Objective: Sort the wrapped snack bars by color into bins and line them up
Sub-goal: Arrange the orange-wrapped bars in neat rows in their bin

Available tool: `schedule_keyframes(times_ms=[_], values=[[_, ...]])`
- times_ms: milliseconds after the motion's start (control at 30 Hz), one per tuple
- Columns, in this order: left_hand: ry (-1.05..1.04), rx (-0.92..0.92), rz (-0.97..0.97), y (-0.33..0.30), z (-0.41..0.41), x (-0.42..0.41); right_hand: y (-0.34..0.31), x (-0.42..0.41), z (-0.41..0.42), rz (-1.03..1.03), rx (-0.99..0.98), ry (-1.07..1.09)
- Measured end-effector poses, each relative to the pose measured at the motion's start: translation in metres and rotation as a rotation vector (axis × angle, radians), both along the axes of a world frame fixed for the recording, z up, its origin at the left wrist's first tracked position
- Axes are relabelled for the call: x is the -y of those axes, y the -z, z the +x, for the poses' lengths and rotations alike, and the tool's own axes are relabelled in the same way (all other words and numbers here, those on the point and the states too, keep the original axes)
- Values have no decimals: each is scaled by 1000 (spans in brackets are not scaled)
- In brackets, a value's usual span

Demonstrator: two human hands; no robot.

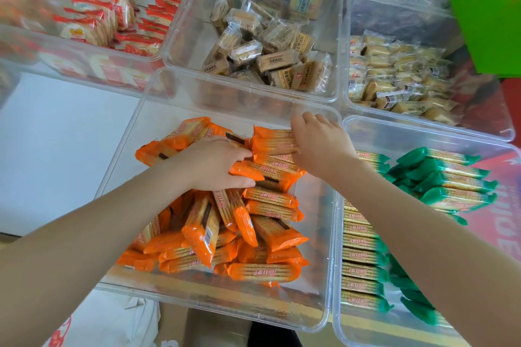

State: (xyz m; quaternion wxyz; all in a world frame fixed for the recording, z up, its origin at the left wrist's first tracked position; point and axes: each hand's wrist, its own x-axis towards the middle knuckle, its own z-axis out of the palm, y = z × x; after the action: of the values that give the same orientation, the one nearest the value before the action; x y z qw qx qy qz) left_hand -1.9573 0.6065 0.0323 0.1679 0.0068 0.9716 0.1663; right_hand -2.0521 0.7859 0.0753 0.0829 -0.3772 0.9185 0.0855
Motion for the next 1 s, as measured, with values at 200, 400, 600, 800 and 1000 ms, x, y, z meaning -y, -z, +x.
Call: schedule_keyframes(times_ms=[200, 400, 600, 800, 1000], values=[[-39, -109, 48, -17, -3, -13, -2, -5, -2, -112, -54, 58], [-9, -67, 112, -18, -3, -7, 12, 3, -6, 102, -103, -10], [-645, -252, 1025, -37, 6, -17, -12, -3, -5, -291, 154, 170], [-1136, -189, 1443, -37, 4, -39, -38, -7, 0, -628, 556, 438], [-1245, -108, 1567, -41, 8, -49, -21, 0, 39, -472, 317, 223]])
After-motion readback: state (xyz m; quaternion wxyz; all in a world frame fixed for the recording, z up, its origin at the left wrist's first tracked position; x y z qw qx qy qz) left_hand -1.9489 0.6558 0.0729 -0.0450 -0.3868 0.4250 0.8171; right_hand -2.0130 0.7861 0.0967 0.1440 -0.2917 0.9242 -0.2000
